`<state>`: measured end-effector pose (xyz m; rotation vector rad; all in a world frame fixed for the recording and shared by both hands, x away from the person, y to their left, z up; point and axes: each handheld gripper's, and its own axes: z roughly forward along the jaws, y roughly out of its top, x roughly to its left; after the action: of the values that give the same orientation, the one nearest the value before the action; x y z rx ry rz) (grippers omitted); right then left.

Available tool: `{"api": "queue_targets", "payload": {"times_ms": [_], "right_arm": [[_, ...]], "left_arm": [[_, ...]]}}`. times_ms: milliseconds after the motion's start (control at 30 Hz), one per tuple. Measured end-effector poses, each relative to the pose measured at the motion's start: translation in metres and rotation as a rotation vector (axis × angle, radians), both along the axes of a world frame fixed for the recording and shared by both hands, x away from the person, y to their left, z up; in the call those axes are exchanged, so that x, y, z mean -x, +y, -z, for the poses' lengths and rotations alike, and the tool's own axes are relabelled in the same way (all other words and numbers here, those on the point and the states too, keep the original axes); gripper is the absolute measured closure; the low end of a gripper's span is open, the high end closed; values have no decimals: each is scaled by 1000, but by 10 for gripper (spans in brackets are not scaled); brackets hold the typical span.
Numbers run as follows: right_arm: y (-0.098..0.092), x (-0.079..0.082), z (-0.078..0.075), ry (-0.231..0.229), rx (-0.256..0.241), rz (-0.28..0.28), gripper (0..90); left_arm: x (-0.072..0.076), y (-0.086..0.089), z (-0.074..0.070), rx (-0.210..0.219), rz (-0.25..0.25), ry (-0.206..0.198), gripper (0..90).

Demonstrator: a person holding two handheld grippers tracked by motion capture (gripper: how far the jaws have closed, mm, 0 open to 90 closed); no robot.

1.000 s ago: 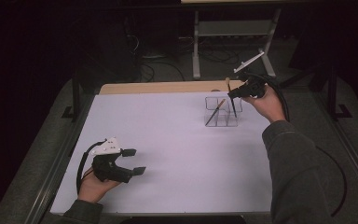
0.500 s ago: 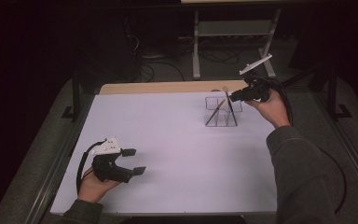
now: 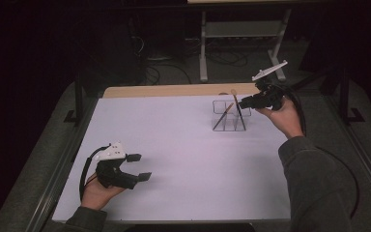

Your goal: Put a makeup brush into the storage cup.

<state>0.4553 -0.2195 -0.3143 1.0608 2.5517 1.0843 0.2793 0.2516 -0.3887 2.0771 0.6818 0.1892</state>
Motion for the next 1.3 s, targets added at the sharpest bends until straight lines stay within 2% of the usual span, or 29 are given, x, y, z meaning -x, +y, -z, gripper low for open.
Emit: {"api": "queue_targets", "payload": {"times_ms": [300,500,533,733,800,1300], "right_arm": [[2,6,6,8,0,-14,686],[4,11,3,-6,-18,-21,674],[4,12,3,-21,-20,-29,669],[4,18,9,-17,-38,-38,647],[4,20,10,-6,-41,-35,635],[-3,37,20,-32,-61,-31,584]], "left_arm": [[0,-1,-1,-8,3,-4,208],[1,0,-1,-5,-3,-1,209],[1,0,-2,-3,-4,-3,208],[1,3,-3,-7,-8,-9,208],[2,3,-3,-2,-13,-7,207],[2,4,-2,-6,-15,-11,206]]}}
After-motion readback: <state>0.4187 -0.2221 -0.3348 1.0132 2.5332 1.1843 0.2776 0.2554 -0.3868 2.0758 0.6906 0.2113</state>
